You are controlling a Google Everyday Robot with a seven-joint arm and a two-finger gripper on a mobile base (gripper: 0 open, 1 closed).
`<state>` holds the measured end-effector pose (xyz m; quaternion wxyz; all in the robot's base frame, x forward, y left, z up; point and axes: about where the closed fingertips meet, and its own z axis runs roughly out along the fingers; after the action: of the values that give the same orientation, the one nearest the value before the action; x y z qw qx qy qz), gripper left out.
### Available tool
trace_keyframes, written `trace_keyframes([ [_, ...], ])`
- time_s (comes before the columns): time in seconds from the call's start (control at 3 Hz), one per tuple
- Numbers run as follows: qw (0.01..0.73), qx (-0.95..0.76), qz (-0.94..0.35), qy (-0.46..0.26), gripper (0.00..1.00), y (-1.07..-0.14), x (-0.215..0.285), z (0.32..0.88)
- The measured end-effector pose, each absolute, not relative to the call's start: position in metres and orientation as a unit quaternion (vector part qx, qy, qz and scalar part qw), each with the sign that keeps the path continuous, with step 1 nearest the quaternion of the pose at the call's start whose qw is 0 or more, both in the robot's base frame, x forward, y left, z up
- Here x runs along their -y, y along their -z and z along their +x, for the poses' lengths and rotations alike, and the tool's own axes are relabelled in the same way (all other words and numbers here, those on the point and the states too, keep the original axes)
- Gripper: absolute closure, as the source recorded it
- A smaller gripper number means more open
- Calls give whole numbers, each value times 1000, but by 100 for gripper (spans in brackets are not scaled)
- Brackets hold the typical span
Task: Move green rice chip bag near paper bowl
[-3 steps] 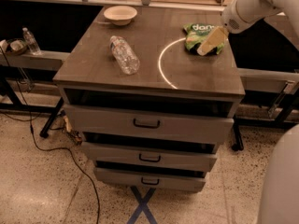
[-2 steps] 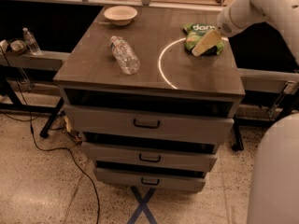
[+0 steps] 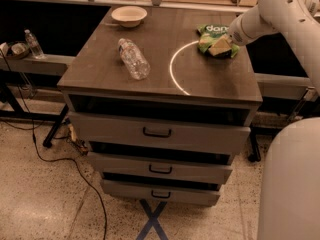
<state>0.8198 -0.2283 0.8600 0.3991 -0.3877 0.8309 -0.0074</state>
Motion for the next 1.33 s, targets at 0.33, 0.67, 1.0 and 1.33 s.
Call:
trace_keyframes([
  [0.33,409,-828,-384,15,75,-864,232,821],
  [0.67,441,-801,-403,36,100,-904,228,817],
  [1.0,440,-802,-404,32,100,-901,226,817],
  [1.33,466,-757,-457,32,100,-893,168,833],
])
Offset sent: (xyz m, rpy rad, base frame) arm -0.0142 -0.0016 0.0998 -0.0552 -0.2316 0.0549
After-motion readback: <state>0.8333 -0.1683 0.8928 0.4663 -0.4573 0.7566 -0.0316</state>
